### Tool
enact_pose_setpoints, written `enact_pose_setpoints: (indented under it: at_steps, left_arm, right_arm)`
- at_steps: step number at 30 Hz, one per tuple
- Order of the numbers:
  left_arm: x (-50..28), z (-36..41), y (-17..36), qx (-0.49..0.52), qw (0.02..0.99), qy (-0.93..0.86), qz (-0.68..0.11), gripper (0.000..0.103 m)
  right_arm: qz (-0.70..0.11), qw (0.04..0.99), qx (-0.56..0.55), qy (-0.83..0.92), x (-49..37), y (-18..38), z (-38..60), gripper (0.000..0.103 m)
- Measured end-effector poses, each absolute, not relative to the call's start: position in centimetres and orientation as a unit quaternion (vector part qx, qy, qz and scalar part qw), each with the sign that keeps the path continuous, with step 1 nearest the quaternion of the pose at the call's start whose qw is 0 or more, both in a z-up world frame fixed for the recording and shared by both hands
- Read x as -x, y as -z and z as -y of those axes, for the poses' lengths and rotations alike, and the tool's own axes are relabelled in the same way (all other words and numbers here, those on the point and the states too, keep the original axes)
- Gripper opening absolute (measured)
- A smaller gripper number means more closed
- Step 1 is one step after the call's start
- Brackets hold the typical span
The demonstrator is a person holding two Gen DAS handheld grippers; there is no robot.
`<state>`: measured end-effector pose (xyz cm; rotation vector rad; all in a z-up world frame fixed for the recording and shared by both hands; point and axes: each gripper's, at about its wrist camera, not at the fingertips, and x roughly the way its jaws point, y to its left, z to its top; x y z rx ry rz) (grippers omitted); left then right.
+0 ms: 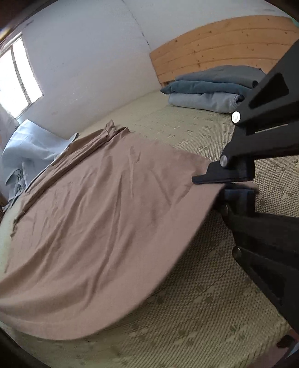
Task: Fold clothes
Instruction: 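Lift the hem with both tools and fold it over toward the collar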
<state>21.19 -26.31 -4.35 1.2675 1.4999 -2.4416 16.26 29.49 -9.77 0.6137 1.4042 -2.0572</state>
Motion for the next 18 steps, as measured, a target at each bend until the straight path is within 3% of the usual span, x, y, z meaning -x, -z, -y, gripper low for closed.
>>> enact_pose_setpoints:
  at_steps: [10, 16, 18]
  left_arm:
    - [-17.7, 22.2, 2.0, -0.429, -0.063, 0.796, -0.423, 0.003]
    - [-17.3, 23.4, -3.4, -0.414, -0.065, 0.834, -0.36, 0.003]
    - [-21.0, 23.7, -5.9, -0.408, -0.069, 0.847, -0.334, 0.003]
  right_arm:
    - [-0.438, 0.29, -0.237, 0.817, -16.7, 2.2, -31.6, 0.0]
    - [-0.404, 0.29, -0.216, 0.84, -16.9, -2.8, -31.7, 0.0]
    - [-0.401, 0.292, -0.208, 0.843, -17.3, -4.2, -31.6, 0.0]
